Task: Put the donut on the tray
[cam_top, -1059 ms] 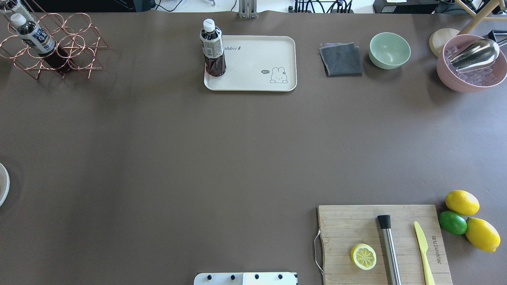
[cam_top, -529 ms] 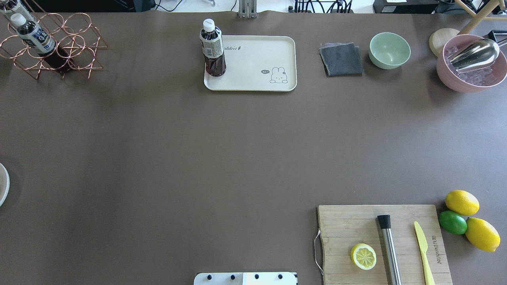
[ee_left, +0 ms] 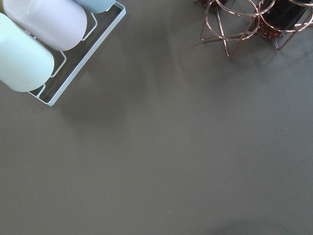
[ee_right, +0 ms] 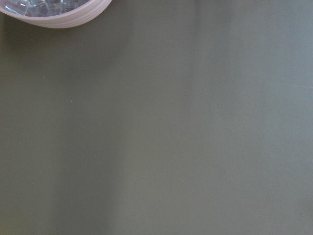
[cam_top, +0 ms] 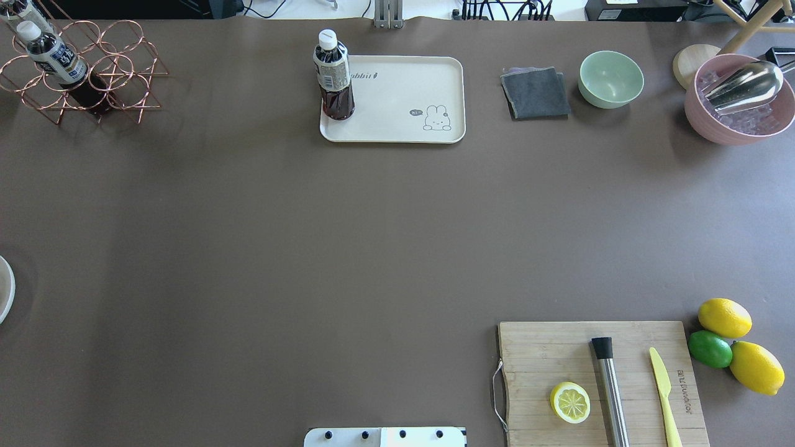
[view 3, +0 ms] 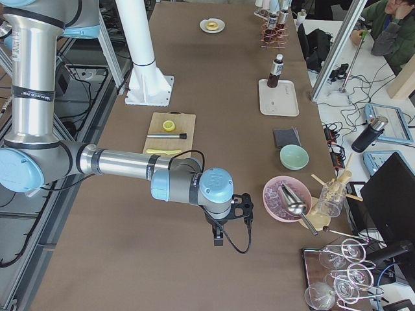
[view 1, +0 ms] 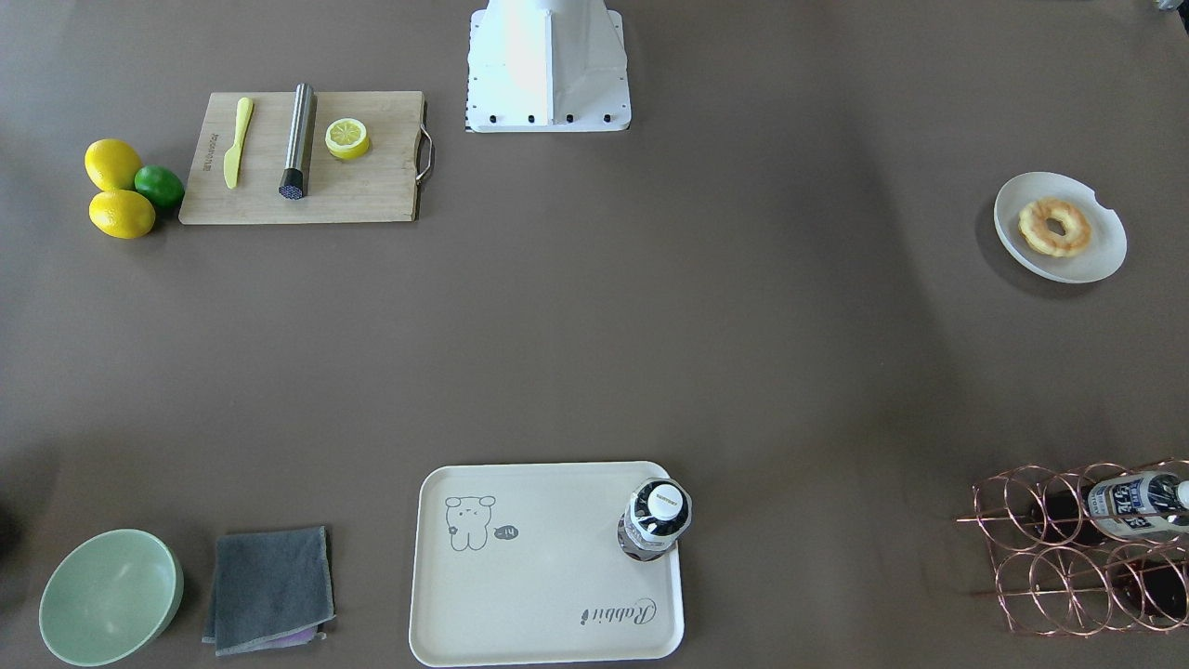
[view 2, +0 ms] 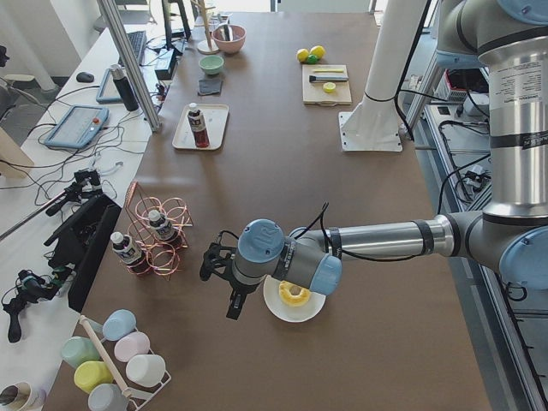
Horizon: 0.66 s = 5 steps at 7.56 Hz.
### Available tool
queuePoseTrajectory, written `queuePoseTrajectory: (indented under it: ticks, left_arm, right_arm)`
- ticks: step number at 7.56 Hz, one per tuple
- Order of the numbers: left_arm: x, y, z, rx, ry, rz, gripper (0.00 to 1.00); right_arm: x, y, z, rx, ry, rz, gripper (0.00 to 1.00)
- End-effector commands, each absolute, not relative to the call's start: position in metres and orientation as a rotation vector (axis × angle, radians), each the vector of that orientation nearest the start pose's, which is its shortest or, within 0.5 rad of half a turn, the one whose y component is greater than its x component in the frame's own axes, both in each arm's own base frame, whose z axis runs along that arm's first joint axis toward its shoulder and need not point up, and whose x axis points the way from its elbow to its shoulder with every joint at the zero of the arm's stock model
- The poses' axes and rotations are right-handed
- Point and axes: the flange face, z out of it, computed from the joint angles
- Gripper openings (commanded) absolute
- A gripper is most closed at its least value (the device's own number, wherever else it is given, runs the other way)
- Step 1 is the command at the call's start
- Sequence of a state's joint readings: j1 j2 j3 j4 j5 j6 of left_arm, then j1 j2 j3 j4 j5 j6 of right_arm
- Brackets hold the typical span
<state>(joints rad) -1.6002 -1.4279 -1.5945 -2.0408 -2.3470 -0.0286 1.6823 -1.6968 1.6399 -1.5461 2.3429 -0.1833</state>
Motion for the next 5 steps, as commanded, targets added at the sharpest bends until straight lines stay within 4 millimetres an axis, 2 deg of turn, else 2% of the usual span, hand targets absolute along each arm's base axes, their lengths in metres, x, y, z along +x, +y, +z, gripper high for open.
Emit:
queuePoseTrajectory:
  ticks: [1, 2, 3, 4, 5]
  left_arm:
    - [-0.075, -0.447, 0.660, 0.360, 0.784, 0.106, 0.99]
    - [-0.064, -0.450, 0.663, 0.347, 0.789, 0.125, 0.97]
    - [-0.050, -0.442, 0.706, 0.288, 0.798, 0.136, 0.97]
    - [-0.035, -0.428, 0.756, 0.294, 0.806, 0.171, 0.98]
    - [-0.026, -0.420, 0.775, 0.277, 0.834, 0.190, 0.98]
  right_arm:
    - [0.112, -0.423, 0.649, 0.138, -0.782, -0.041, 1.00]
    - [0.107, -0.426, 0.635, 0.150, -0.783, -0.041, 1.00]
    - [0.094, -0.430, 0.633, 0.139, -0.782, -0.064, 1.00]
    - [0.080, -0.438, 0.622, 0.137, -0.778, -0.059, 1.00]
    - [0.067, -0.443, 0.617, 0.155, -0.780, -0.023, 1.00]
